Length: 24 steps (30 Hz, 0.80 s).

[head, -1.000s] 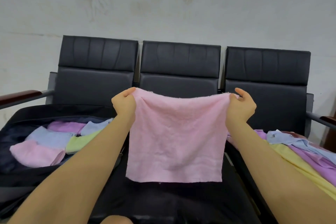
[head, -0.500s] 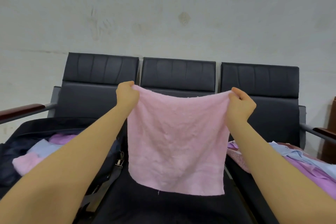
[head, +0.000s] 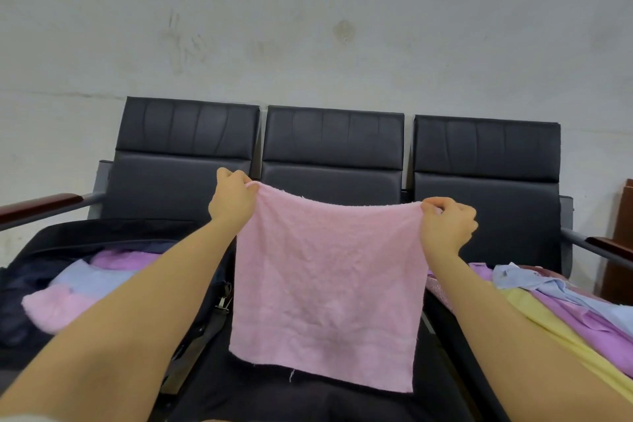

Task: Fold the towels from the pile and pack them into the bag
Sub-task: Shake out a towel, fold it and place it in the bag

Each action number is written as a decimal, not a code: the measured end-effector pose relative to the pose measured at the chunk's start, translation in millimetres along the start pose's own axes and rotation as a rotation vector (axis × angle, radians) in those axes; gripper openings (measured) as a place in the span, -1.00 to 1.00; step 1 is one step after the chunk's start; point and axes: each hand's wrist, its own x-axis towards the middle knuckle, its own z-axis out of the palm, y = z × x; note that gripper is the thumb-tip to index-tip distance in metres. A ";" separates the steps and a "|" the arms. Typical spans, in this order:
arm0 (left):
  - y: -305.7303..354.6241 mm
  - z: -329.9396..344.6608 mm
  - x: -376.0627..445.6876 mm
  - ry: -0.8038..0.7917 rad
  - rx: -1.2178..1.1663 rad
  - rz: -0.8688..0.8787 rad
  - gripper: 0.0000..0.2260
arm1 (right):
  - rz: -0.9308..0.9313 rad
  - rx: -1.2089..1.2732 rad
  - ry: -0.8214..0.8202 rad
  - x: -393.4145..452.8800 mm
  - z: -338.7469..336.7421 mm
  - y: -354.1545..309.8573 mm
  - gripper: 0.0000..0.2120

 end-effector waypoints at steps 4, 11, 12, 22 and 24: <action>0.3 1.8 4.3 0.026 -0.050 -0.086 -0.76 | 0.001 0.099 -0.062 -4.5 2.9 -4.6 -0.84; 18.7 -9.2 12.7 0.072 -0.233 -0.106 -0.84 | 0.018 0.305 0.000 4.6 -4.1 -23.1 -0.77; 19.9 -9.4 14.0 0.073 -0.267 -0.106 -0.85 | 0.026 0.306 -0.004 5.6 -4.6 -24.3 -0.74; 3.8 -1.8 -0.4 0.090 -0.351 -0.168 -0.86 | 0.004 0.087 -0.011 -3.3 -10.4 -8.8 -0.81; -5.9 2.7 -6.0 0.091 -0.372 -0.199 -0.89 | 0.021 0.066 -0.026 -9.5 -6.5 -3.1 -0.82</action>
